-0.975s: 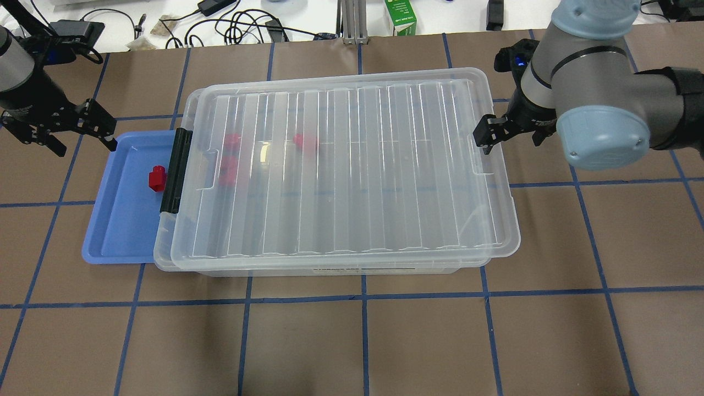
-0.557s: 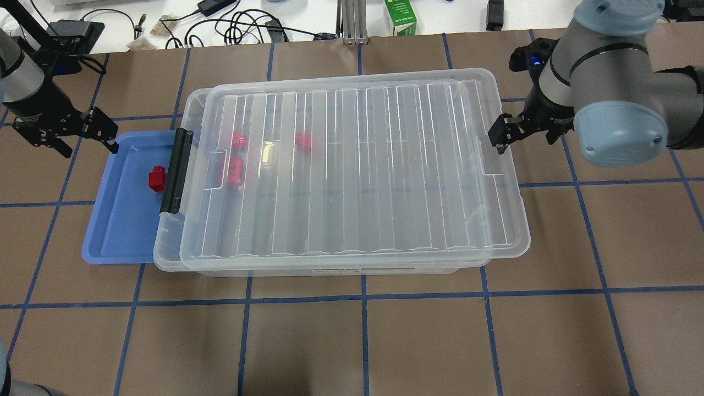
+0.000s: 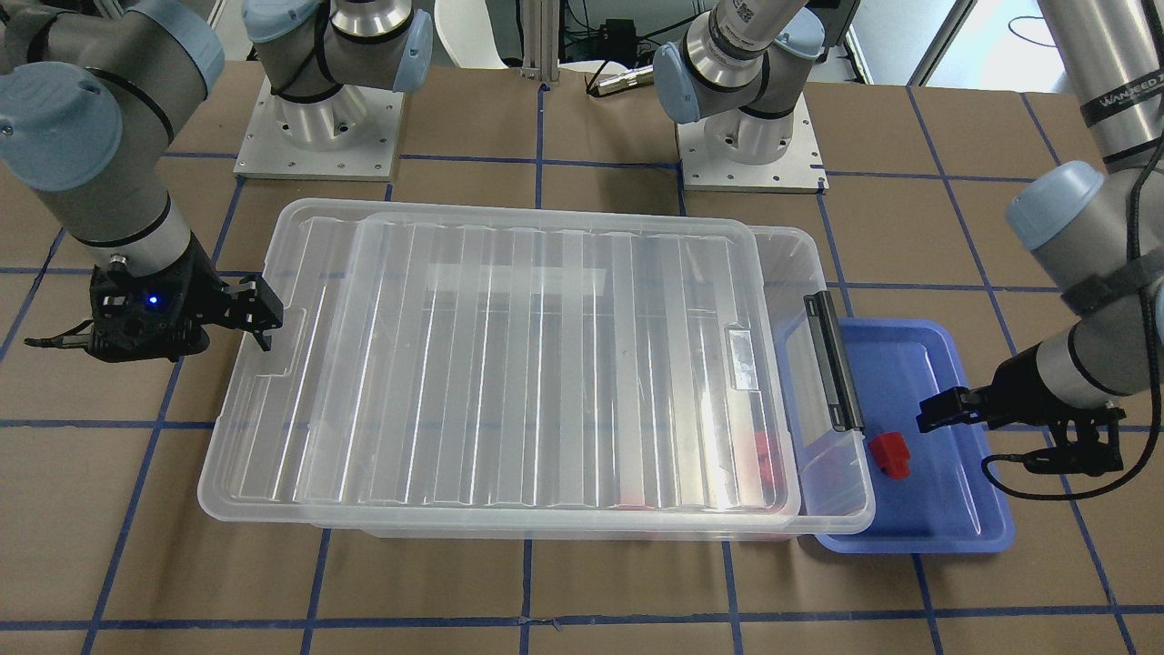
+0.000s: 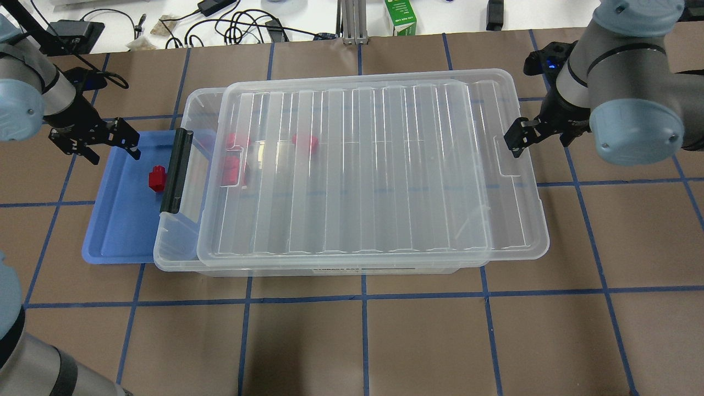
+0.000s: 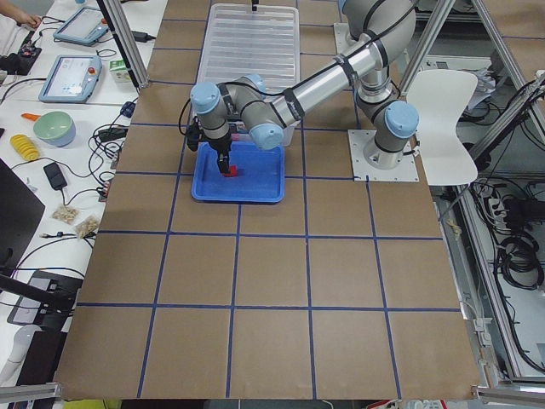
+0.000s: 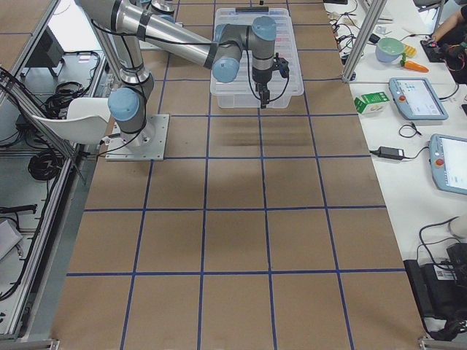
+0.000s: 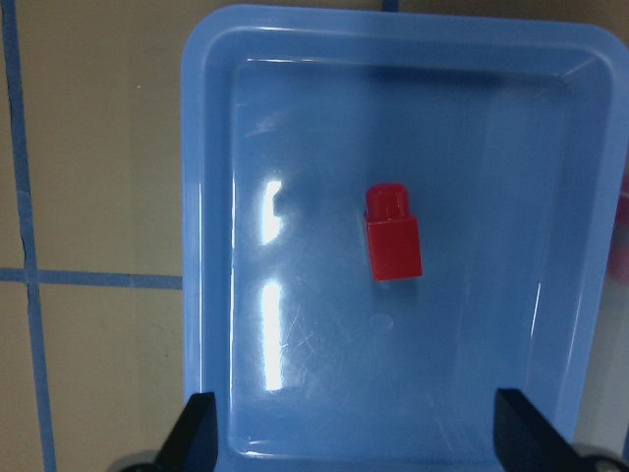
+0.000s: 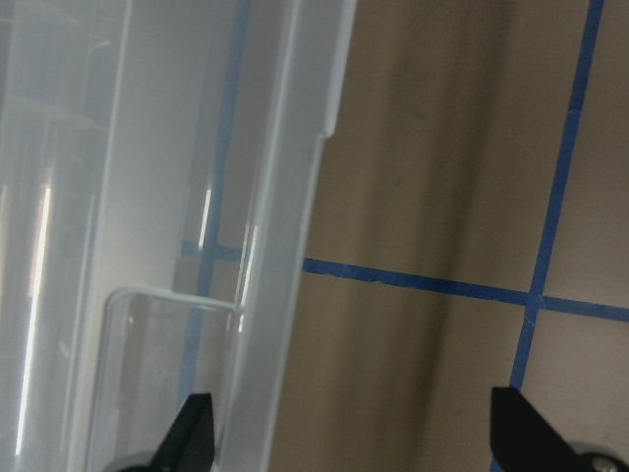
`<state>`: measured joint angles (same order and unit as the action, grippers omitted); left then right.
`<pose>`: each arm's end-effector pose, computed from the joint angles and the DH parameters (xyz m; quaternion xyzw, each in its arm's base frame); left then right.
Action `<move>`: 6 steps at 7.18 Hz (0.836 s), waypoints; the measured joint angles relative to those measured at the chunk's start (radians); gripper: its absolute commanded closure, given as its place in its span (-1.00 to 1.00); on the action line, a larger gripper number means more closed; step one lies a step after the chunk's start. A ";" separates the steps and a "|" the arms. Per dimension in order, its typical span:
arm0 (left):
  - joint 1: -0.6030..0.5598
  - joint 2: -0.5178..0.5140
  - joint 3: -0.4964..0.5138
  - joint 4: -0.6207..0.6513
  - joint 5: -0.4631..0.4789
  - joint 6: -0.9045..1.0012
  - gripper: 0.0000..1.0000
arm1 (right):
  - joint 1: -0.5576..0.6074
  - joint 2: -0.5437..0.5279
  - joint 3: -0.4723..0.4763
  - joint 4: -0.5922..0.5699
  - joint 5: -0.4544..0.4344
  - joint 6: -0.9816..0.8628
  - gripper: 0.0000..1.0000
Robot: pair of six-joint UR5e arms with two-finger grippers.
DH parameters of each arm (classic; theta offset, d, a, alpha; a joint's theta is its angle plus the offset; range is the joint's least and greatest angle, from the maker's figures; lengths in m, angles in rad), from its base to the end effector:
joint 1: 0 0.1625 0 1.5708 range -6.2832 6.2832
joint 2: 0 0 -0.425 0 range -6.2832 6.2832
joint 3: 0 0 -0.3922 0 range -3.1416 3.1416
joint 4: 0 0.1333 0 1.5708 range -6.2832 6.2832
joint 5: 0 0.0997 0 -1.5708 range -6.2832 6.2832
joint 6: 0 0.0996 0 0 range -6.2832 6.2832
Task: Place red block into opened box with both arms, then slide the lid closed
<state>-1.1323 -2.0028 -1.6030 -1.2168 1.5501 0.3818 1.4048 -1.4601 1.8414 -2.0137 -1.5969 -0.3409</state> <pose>0.1393 -0.6159 0.2629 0.0289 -0.9980 -0.0464 0.0314 0.0435 -0.5311 0.3457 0.0869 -0.9957 0.0265 0.0204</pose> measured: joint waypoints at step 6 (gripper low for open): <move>-0.006 -0.142 -0.006 0.054 -0.060 -0.006 -0.94 | -0.133 -0.005 0.001 0.002 0.000 -0.217 -1.00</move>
<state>-1.1387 -2.1448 -1.6087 -1.1628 1.4902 0.3763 1.2716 -1.4649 1.8423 -2.0112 -1.5969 -0.5580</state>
